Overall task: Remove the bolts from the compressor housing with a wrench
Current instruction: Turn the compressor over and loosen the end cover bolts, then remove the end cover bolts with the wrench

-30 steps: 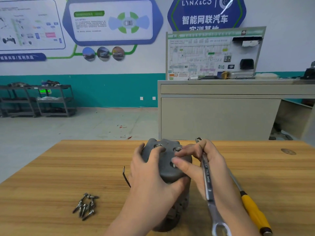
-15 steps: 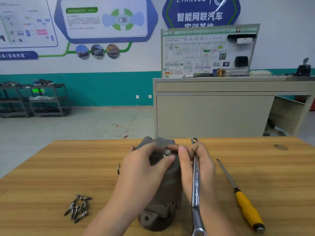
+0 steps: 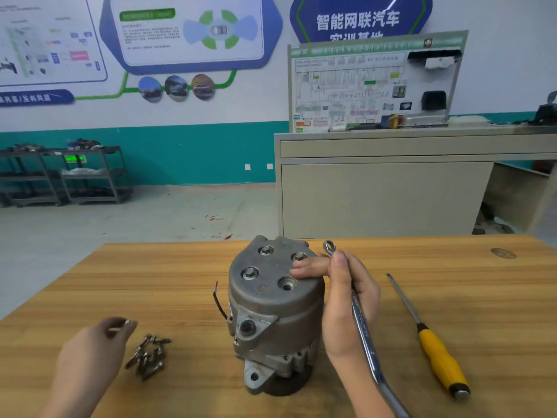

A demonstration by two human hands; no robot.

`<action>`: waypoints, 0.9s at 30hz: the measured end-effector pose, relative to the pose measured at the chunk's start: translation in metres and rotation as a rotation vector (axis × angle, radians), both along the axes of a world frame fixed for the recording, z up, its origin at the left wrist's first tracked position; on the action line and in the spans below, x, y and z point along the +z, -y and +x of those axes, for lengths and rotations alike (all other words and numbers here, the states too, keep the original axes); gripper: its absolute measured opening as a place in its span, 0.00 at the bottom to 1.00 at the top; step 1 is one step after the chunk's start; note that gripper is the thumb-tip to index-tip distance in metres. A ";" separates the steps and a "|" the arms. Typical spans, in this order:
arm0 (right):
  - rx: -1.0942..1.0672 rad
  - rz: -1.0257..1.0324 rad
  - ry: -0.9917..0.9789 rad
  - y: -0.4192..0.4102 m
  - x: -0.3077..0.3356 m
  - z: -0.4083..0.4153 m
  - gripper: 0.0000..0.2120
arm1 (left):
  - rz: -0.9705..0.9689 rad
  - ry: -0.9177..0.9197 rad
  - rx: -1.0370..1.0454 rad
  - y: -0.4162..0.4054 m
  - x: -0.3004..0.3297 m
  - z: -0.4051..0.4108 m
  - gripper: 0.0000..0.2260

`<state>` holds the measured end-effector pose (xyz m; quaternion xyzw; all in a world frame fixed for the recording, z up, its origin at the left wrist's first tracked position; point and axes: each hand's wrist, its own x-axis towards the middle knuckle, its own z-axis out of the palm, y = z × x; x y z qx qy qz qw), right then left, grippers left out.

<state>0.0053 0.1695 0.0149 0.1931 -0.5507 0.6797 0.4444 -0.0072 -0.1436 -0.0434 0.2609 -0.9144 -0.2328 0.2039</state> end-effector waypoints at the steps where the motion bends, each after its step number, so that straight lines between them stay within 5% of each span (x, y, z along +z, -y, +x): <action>1: -0.002 -0.001 0.001 0.000 0.000 0.001 0.22 | -0.004 0.037 0.017 0.005 -0.010 0.000 0.12; 12: 0.098 -0.037 0.101 -0.011 0.004 -0.009 0.25 | 0.064 0.142 0.120 -0.010 -0.017 0.005 0.21; 16: 0.285 -0.168 0.157 -0.005 0.010 -0.017 0.26 | 0.425 -0.342 -0.437 -0.069 0.043 0.014 0.23; 19: 0.542 -0.310 0.286 -0.009 0.025 -0.020 0.24 | 0.607 -0.354 -0.797 -0.126 0.092 0.018 0.20; 25: 0.670 -0.468 0.409 -0.051 0.035 0.012 0.02 | 0.338 -0.366 -0.881 -0.160 0.089 0.041 0.16; 27: 0.586 -0.399 0.419 -0.057 0.030 0.030 0.06 | 0.177 -0.467 -0.831 -0.158 0.087 0.054 0.19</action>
